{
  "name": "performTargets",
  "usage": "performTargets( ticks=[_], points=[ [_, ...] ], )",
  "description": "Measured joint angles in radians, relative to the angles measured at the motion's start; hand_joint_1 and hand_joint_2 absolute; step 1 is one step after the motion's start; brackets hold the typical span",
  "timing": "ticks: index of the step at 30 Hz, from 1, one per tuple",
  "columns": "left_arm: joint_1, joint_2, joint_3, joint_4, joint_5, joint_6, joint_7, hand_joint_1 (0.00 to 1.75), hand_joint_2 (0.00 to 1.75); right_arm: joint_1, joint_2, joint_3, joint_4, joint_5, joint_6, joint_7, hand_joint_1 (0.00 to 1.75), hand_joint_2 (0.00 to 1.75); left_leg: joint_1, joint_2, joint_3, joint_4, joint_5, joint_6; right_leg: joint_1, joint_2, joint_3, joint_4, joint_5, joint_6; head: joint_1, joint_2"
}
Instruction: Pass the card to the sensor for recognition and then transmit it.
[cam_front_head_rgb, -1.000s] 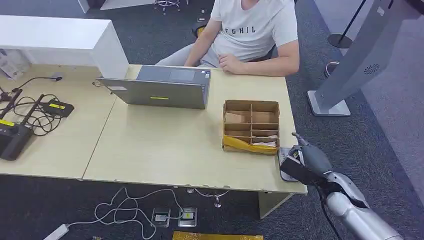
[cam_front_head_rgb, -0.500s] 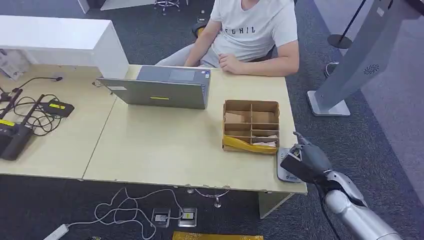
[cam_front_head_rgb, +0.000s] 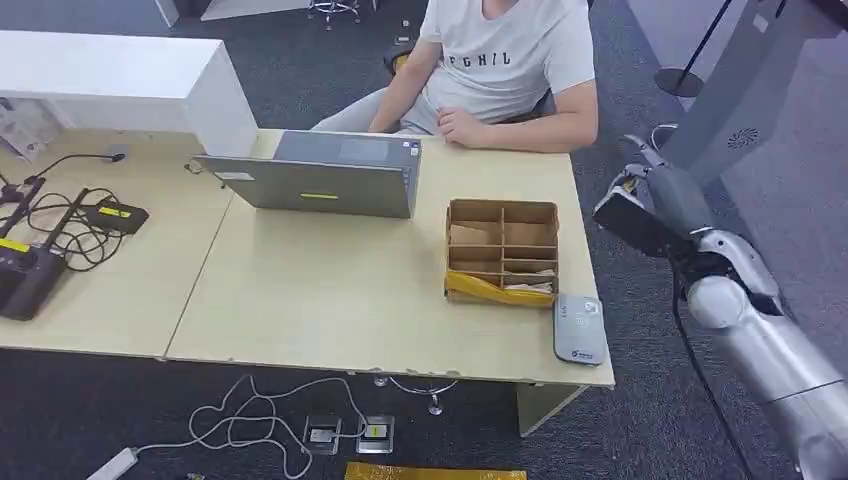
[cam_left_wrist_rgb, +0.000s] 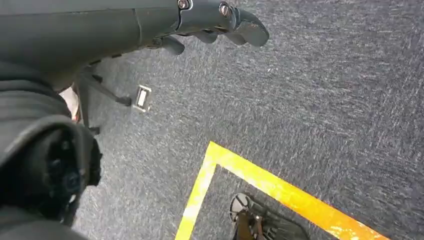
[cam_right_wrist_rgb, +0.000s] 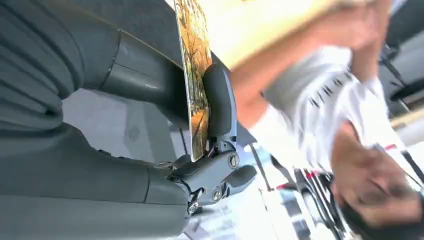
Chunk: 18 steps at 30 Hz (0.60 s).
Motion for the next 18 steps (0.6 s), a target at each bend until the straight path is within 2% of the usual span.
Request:
performTargets(
  ticks=[9,18],
  points=[
    [-0.001,0.002,-0.008,0.000,-0.019,-0.008,-0.002,0.00,0.00,-0.131,-0.004,-0.017,-0.037,0.037,0.041,-0.014,1.75,1.75,0.001,0.000,-0.001,0.000,0.000,0.000,0.001,0.000,0.001,0.000,0.000,0.000,0.001,0.000],
    [-0.003,-0.001,-0.012,0.000,-0.021,-0.013,-0.003,0.00,0.00,-0.143,0.107,0.003,0.030,0.031,0.020,-0.068,1.75,1.75,0.002,0.000,-0.001,0.000,0.001,-0.001,0.002,0.000,0.001,0.000,0.000,0.000,0.001,0.000]
  ],
)
